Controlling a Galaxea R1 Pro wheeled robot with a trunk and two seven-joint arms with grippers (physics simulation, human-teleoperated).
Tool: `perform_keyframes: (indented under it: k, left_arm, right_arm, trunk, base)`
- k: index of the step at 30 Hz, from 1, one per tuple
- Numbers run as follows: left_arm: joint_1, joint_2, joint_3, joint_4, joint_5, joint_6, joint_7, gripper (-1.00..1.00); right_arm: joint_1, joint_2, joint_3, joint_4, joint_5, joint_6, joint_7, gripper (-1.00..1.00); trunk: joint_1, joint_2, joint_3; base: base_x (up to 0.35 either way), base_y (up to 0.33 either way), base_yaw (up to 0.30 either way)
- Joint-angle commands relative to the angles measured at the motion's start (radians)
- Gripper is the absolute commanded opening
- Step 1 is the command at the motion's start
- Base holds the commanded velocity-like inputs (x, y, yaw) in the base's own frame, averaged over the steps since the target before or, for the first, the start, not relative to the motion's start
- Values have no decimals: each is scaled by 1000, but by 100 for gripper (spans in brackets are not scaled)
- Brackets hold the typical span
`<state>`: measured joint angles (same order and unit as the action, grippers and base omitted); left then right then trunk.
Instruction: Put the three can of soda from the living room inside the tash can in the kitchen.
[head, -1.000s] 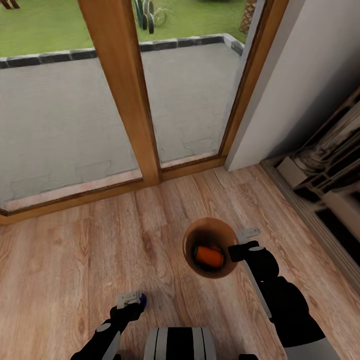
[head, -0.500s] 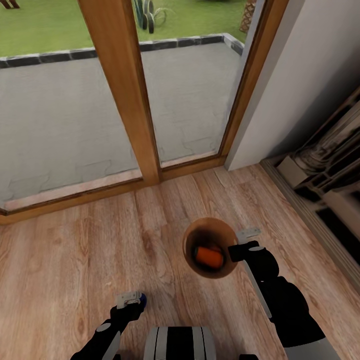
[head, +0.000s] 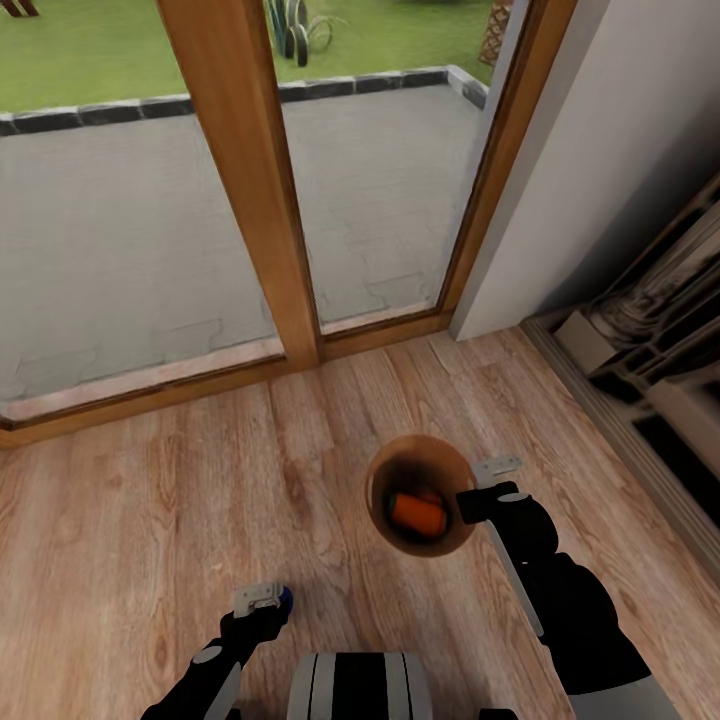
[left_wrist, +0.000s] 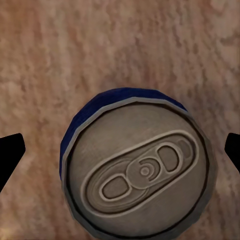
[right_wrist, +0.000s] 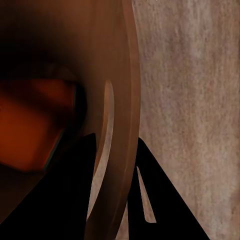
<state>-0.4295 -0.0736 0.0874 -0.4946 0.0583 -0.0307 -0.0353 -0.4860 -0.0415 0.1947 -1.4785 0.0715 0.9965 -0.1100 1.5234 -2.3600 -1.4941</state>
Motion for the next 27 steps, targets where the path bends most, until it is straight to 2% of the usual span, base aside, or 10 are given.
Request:
perform_keyframes:
  k: [1, 13, 14, 27]
  left_arm:
    - [0, 0, 0, 0, 0, 0, 0, 100]
    - [0, 0, 0, 1, 0, 0, 0, 100]
    - [0, 0, 0, 1, 0, 0, 0, -100]
    - [0, 0, -3, 0, 0, 0, 0, -100]
  right_arm:
    - [0, 0, 0, 0, -9, -1, 3, -100]
    - [0, 0, 0, -1, -9, -1, 3, -100]
    - [0, 0, 0, 0, -9, -1, 3, -100]
    - [0, 0, 0, -1, -9, 0, 3, -100]
  trunk:
    - [0, 0, 0]
    - [0, 0, 0]
    - [0, 0, 0]
    - [0, 0, 0]
  base:
    - [0, 0, 0]
    - [0, 0, 0]
    - [0, 0, 0]
    - [0, 0, 0]
